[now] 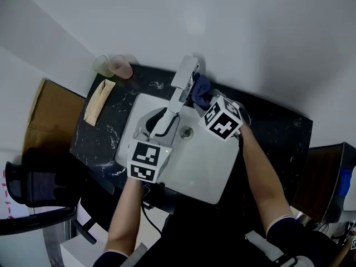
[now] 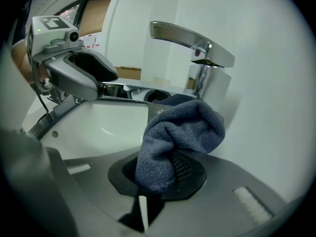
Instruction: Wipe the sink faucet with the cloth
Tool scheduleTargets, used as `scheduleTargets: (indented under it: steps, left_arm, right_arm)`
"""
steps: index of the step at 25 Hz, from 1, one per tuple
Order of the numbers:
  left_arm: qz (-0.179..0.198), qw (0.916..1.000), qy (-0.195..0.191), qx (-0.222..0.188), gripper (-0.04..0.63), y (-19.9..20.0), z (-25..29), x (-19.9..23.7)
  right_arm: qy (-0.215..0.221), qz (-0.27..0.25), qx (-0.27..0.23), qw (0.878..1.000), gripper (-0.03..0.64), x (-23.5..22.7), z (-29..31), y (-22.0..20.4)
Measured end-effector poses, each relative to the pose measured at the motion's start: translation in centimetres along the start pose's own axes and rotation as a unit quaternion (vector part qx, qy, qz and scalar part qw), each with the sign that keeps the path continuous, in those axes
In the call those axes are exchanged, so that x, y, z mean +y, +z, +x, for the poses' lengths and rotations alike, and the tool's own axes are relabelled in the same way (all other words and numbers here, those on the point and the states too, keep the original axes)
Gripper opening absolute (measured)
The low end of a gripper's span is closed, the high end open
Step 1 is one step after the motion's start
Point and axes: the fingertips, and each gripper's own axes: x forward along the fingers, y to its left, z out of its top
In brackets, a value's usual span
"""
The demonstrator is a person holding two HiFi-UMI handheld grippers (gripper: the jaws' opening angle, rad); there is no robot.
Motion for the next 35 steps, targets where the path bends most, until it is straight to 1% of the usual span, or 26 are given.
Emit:
scheduleTargets:
  steps: [2,4,8,10,12,14,16,19,22,24,28,32,35]
  left_arm:
    - [-0.001,1.0,0.0,0.0,0.144,0.0,0.0,0.0]
    - [-0.001,1.0,-0.001,0.0,0.144,0.0,0.0,0.0]
    - [-0.001,1.0,-0.002,-0.001,0.144,0.0,0.0,0.0]
    - [-0.001,1.0,-0.002,-0.002,0.144,0.0,0.0,0.0]
    - [-0.001,1.0,-0.002,-0.002,0.144,0.0,0.0,0.0]
    - [-0.001,1.0,-0.002,-0.003,0.144,0.0,0.0,0.0]
    - [-0.001,1.0,-0.002,-0.003,0.144,0.0,0.0,0.0]
    - [-0.001,1.0,-0.002,-0.003,0.144,0.0,-0.1,0.0]
    - [-0.001,1.0,-0.002,-0.003,0.144,0.0,0.0,0.0]
    - [-0.001,1.0,-0.002,-0.004,0.144,0.0,0.0,0.0]
    - [-0.001,1.0,-0.002,-0.005,0.144,0.0,0.0,0.0]
    - [-0.002,1.0,-0.003,-0.006,0.143,0.0,0.0,0.0]
    - [-0.001,1.0,-0.004,-0.006,0.143,0.0,0.0,0.1]
  right_arm:
    - [0.03,-0.018,-0.003,0.999,0.06,1.7,0.0,0.5]
    - [0.068,-0.036,-0.007,0.997,0.06,3.6,-0.2,0.9]
    - [0.156,-0.073,-0.01,0.985,0.06,7.2,-1.1,1.3]
    - [0.173,-0.081,-0.004,0.982,0.06,7.8,-1.2,1.0]
    - [0.157,-0.061,0.005,0.986,0.06,6.8,-0.8,0.7]
    - [0.119,-0.009,0.013,0.993,0.06,4.7,-0.2,0.6]
    - [0.087,0.049,0.011,0.995,0.06,2.4,0.3,0.5]
    - [0.059,0.121,0.011,0.991,0.06,0.0,0.7,0.3]
    - [0.036,0.165,0.002,0.986,0.06,-1.5,0.9,0.4]
    - [0.027,0.171,-0.02,0.985,0.06,-1.8,0.7,1.0]
    - [0.01,0.157,-0.066,0.985,0.06,-2.1,-0.6,2.3]
    - [-0.002,0.151,-0.077,0.986,0.06,-2.2,-1.3,2.6]
    - [-0.009,0.159,-0.064,0.985,0.06,-2.4,-0.8,2.2]
